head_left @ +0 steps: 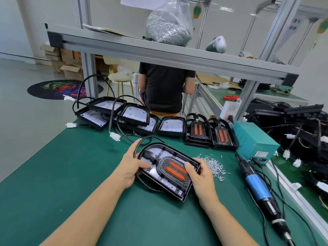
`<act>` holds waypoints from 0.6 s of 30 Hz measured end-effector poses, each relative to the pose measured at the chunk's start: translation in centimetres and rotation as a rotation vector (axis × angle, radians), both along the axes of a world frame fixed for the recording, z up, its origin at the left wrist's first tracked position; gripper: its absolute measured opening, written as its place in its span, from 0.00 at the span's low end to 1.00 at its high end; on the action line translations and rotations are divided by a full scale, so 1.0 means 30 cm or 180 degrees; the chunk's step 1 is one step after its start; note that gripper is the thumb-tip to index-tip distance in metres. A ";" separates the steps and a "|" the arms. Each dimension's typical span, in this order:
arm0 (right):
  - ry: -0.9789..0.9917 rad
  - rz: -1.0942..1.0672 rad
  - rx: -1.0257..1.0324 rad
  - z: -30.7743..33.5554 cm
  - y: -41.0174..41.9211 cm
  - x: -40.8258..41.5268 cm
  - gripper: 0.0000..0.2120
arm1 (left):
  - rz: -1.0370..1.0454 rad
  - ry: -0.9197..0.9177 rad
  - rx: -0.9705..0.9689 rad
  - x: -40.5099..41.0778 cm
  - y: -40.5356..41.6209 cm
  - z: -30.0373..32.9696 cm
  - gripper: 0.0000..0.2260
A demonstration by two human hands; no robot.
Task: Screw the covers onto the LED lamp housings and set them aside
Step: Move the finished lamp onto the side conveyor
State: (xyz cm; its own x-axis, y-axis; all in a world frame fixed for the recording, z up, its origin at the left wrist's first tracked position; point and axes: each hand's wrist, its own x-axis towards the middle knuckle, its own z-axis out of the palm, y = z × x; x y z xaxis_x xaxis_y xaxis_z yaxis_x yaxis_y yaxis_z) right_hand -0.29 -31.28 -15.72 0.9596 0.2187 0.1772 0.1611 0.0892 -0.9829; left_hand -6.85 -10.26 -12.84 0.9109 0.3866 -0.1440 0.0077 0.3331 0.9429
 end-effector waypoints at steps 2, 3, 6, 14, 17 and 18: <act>0.0040 0.0058 0.0008 0.000 -0.005 -0.001 0.06 | -0.0049 -0.0073 0.0179 0.001 -0.001 0.012 0.36; 0.0070 0.0090 -0.0002 0.000 -0.009 -0.002 0.07 | -0.0094 -0.0121 0.0248 0.002 0.001 0.017 0.35; 0.0149 0.0180 -0.0081 0.012 -0.013 -0.006 0.14 | -0.0215 -0.0246 0.0371 0.002 0.016 0.033 0.36; 0.0729 0.1335 -0.0695 0.087 -0.058 0.024 0.46 | -0.0805 -0.0383 0.0756 0.031 0.077 0.106 0.36; 0.0943 0.1568 -0.0832 0.108 -0.053 0.036 0.49 | -0.0904 -0.0332 0.0890 0.044 0.088 0.128 0.36; 0.1001 0.1640 -0.0872 0.116 -0.051 0.038 0.48 | -0.0907 -0.0311 0.0970 0.049 0.092 0.135 0.36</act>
State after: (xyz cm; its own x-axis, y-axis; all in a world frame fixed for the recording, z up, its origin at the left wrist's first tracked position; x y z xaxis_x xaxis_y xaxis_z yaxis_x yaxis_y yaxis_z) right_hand 0.85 -32.80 -12.25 0.7170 0.6608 -0.2217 -0.1337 -0.1818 -0.9742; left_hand -5.38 -7.51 -8.79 0.9912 0.1289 0.0300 -0.0350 0.0367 0.9987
